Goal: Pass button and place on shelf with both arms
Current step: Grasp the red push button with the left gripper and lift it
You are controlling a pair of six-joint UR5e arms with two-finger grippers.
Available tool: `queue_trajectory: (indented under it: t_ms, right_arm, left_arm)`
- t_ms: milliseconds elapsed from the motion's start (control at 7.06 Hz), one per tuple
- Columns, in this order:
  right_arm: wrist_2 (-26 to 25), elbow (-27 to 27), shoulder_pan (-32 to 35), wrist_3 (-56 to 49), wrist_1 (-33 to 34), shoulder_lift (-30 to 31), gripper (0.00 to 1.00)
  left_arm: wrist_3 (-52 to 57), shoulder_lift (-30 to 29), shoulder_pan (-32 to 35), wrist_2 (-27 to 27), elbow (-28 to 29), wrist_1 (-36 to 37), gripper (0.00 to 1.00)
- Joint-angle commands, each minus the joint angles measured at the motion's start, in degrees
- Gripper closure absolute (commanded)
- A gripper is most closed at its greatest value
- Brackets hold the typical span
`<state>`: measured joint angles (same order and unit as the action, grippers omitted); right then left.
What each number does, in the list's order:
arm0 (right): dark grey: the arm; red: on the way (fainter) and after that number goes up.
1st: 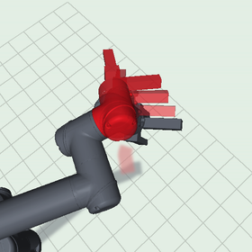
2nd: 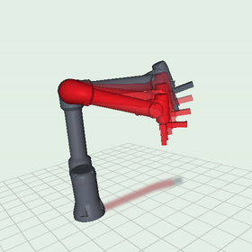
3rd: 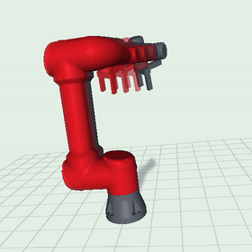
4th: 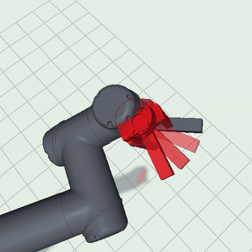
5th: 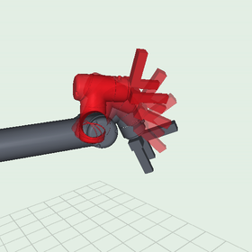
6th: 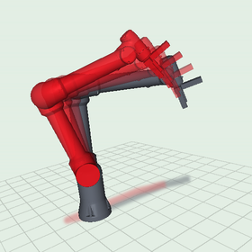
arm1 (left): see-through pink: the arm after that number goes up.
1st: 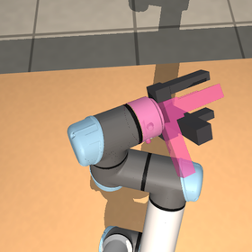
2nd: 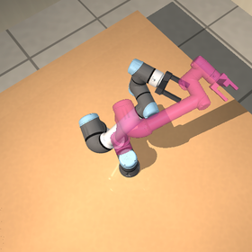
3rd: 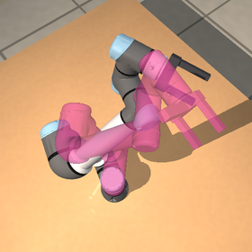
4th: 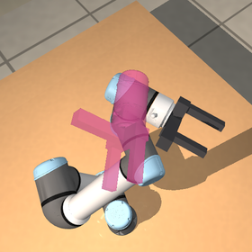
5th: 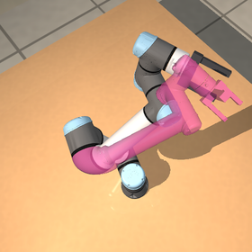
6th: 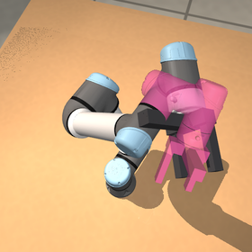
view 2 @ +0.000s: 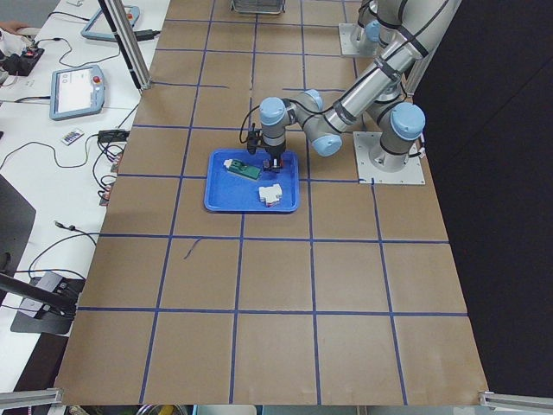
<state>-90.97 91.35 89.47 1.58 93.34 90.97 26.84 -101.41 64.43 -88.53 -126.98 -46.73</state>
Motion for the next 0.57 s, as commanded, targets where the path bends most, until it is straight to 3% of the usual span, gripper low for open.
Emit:
queue_trajectory:
  t_ms: [0, 283, 425]
  right_arm:
    - [0.0, 0.06, 0.0, 0.0, 0.0, 0.0, 0.0]
    - [-0.09, -0.03, -0.09, -0.17, 0.0, 0.0, 0.0]
    - [-0.18, -0.64, -0.26, -0.52, 0.09, 0.0, 0.0]
  left_arm:
    - [-0.03, 0.77, 0.0, 0.63, 0.51, -0.64, 1.0]
    - [0.05, 3.74, 1.39, 3.96, 4.43, -6.93, 1.0]
    - [0.75, 6.55, 3.66, 5.89, 8.21, -13.85, 1.0]
